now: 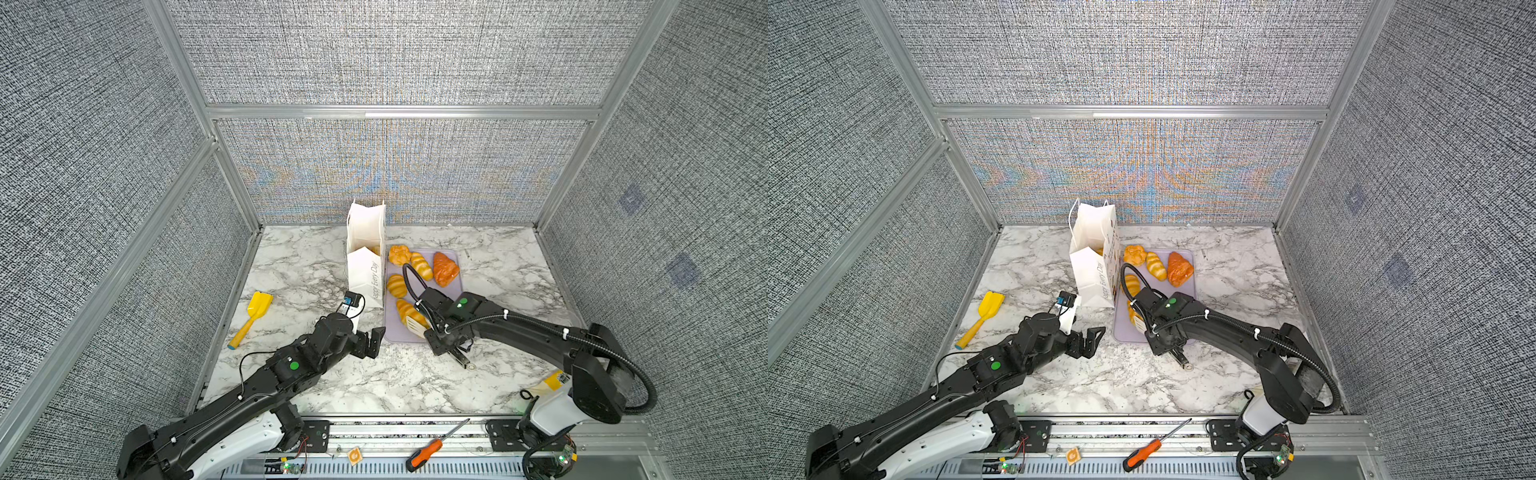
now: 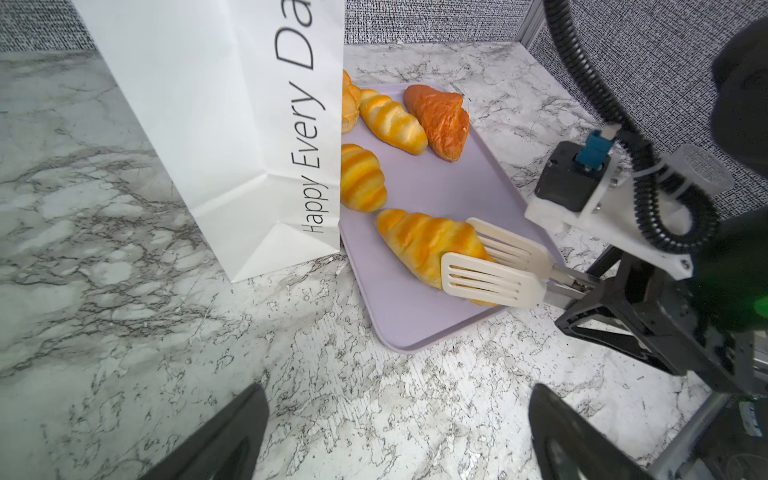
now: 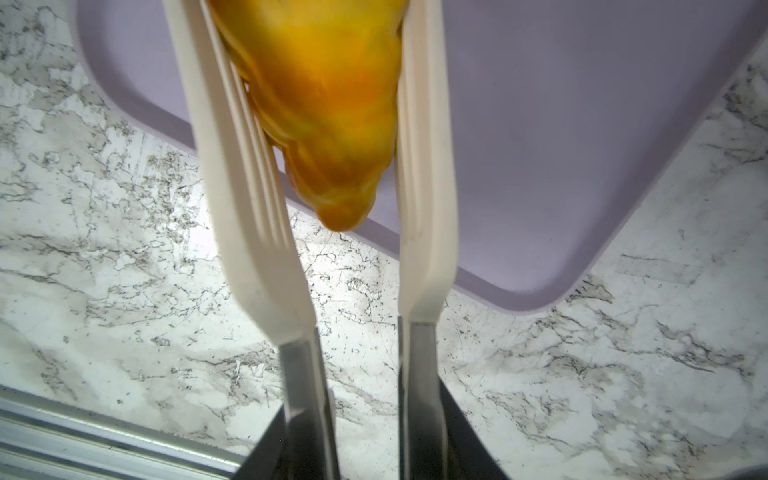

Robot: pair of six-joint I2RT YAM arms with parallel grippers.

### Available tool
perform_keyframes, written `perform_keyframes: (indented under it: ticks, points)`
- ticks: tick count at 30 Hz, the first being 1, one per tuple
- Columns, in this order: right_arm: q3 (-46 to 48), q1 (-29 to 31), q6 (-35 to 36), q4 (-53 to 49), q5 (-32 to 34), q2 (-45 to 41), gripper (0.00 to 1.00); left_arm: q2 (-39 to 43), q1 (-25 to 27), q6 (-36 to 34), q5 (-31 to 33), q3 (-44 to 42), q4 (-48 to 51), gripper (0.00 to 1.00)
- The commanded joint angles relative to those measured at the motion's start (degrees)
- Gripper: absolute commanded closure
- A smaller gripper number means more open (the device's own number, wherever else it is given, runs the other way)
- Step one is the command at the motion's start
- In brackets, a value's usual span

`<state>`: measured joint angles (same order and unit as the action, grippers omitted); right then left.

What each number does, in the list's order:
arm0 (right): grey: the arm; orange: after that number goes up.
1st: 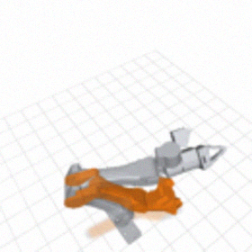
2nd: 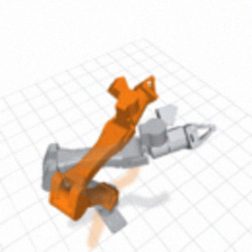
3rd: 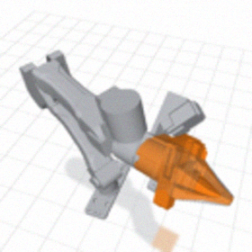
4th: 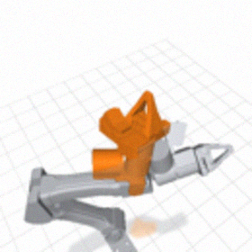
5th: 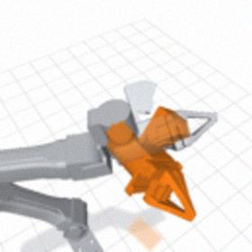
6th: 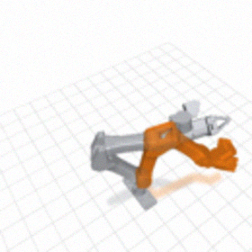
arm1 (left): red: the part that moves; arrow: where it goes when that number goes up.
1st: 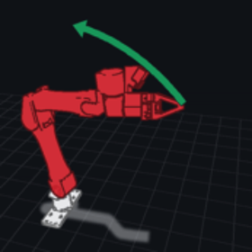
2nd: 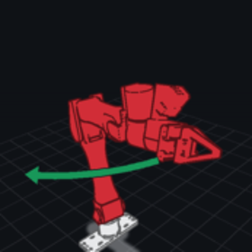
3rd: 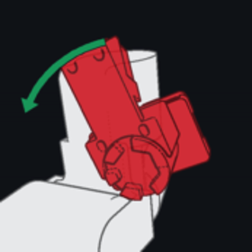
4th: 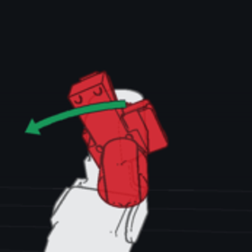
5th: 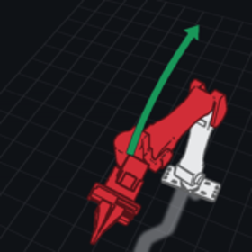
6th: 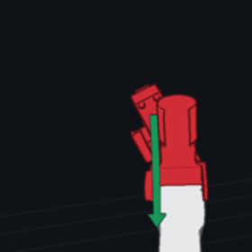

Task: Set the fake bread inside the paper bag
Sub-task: 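Pinch the striped croissant with the tongs and lift it with the right gripper, then carry the croissant toward the bag with the right gripper while the left gripper returns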

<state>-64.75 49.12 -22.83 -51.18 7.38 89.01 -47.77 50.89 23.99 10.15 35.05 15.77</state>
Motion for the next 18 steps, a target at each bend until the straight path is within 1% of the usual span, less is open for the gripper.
perform_keyframes:
  ticks: [1, 3, 5, 10, 18]
  points:
    - [-0.01, -0.1, -0.35, 1.17, -0.34, -1.29, 0.6, -0.2, -0.61, -1.95, -1.32, 1.33, 2.12, 0.01]
    - [-0.1, -0.16, -0.48, 1.34, -0.52, -2.27, 0.6, -0.59, -1.37, -2.77, -2.18, 2.39, 3.04, 0.01]
    - [-0.35, -0.17, -0.76, 1.36, -0.17, -3.14, 0.6, -0.99, -2.06, -2.54, -1.7, 3.69, 4.36, 0.01]
    - [-1.06, -0.17, -1.5, 0.84, -0.07, -5.18, 0.6, -1.83, -3.48, -5.6, -1.78, 6.54, 6.1, 0.01]
    - [-3.82, 0.07, -3.1, 1.34, 0.27, -8.66, 0.6, -2.94, -5.97, -8.46, -2.86, 9.65, 7.74, 0.01]
